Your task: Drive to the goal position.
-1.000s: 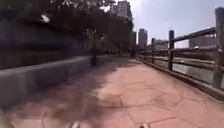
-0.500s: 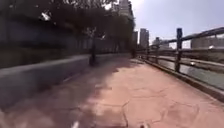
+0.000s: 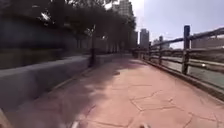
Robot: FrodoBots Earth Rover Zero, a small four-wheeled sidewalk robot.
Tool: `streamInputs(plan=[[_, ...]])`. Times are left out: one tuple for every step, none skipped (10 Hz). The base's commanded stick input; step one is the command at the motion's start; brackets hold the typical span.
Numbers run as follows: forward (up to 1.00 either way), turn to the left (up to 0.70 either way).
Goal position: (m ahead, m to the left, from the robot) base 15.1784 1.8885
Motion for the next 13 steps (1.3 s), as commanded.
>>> streamInputs(plan=[[0.7, 0.0], [0.7, 0.0], [0.7, 0.0], [0.7, 0.0], [0.7, 0.0], [0.7, 0.0], [0.7, 0.0], [0.7, 0.0], [0.7, 0.0], [0.7, 0.0], [0.7, 0.0], [0.7, 0.0], [0.7, 0.0]])
